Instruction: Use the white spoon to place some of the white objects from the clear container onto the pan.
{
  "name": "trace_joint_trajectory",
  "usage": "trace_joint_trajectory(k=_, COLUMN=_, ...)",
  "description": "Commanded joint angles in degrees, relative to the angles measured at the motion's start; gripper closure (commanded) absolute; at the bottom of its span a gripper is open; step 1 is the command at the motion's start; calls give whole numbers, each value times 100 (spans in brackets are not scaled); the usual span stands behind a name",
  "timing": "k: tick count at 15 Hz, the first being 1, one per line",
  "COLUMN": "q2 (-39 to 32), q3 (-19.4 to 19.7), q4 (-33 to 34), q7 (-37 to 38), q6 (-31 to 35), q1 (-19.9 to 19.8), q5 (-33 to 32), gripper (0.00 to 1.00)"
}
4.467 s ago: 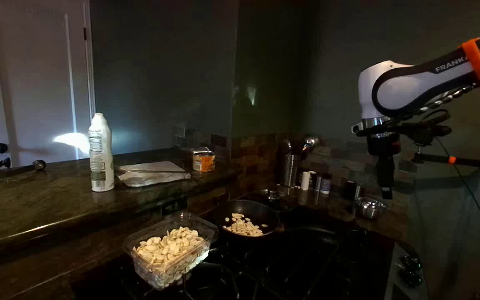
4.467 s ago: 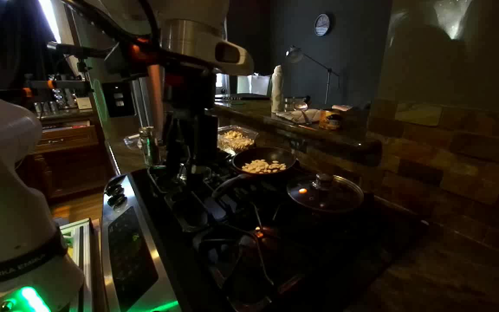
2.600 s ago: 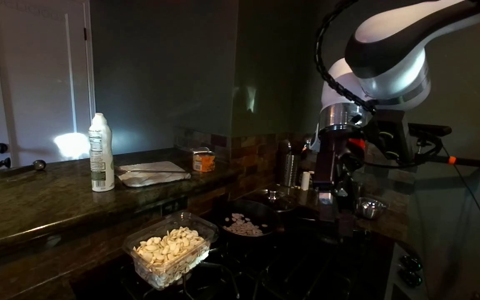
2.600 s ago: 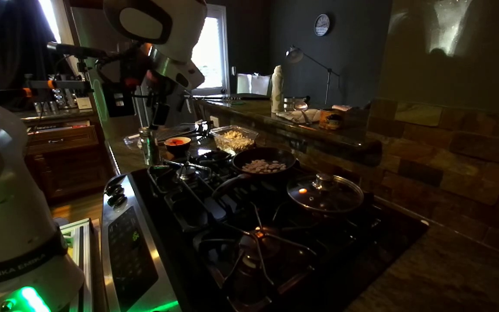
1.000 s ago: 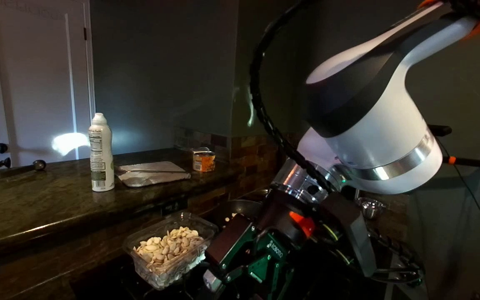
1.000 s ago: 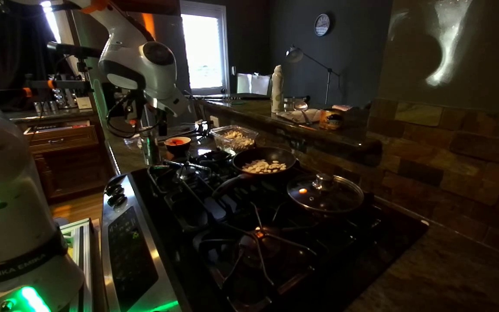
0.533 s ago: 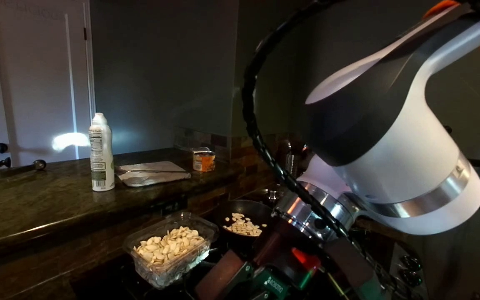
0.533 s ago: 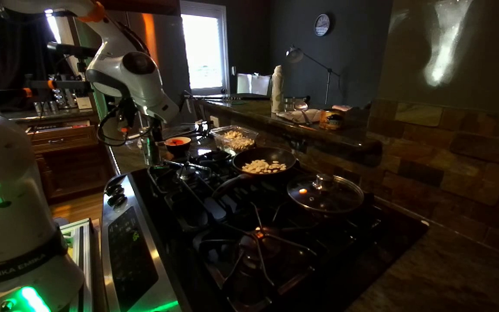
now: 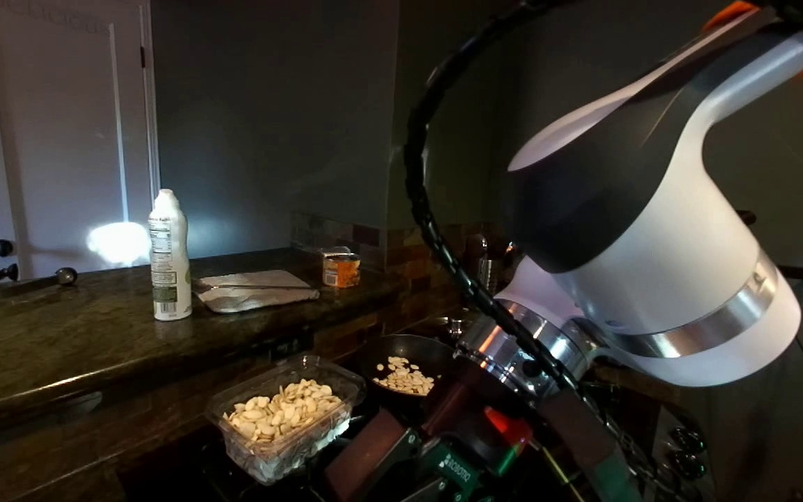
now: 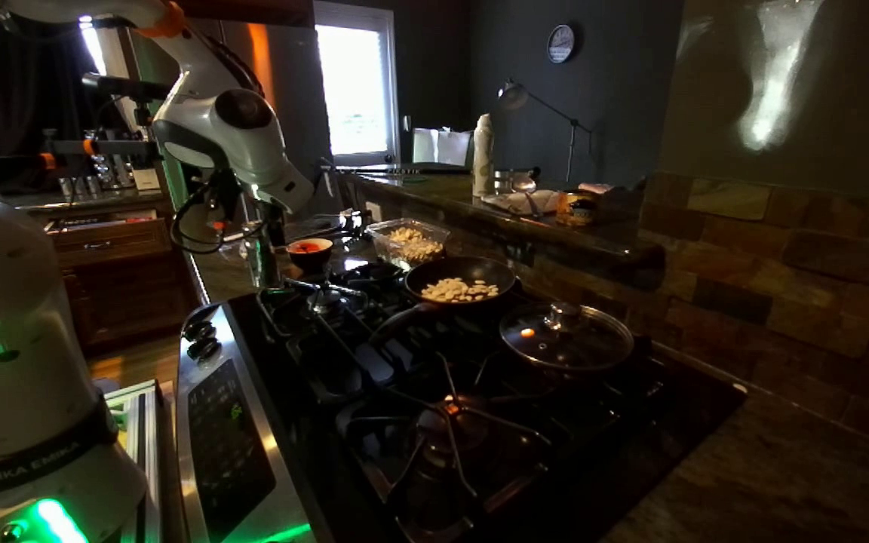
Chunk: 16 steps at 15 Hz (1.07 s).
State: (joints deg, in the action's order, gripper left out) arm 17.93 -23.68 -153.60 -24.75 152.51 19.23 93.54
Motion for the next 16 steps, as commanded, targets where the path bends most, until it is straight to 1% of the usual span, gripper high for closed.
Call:
trace_joint_trajectory(k=1, q2=-48, q3=-89, q4=30, q7=9, q6=253, q1=2, q5=12, gripper=0)
trace_joint_trajectory(k=3, q2=-109, q3=-59, q4=142, q7=-256, q6=265, q1=-9, q5=192, gripper=0)
trace_joint_trajectory(k=6, q2=-231, q3=-45, q4=302, q7=-78, q6=147, q1=9, q5=165, gripper=0)
trace_joint_trajectory(k=7, q2=-256, q3=-80, q4=323, q7=-9, q6=201, q1=18, q5=76, gripper=0)
trace_joint_trajectory(k=9, q2=-299, q3=-46, q4=299, q7=-81, q6=96, q1=9, q5=15, gripper=0)
trace_joint_trajectory(k=11, q2=-394, q3=-66, q4=276, q7=-108, q6=199, q1=-8, q5=-25, gripper=0)
trace_joint_trajectory(k=14, q2=-550, q3=-32, q4=311, q7=-376, q6=150, q1=-19, q5=73, gripper=0)
trace_joint_trajectory(k=16, q2=-706, q3=-45, q4=401, q7=-758, q6=160, q1=-9, q5=189, gripper=0)
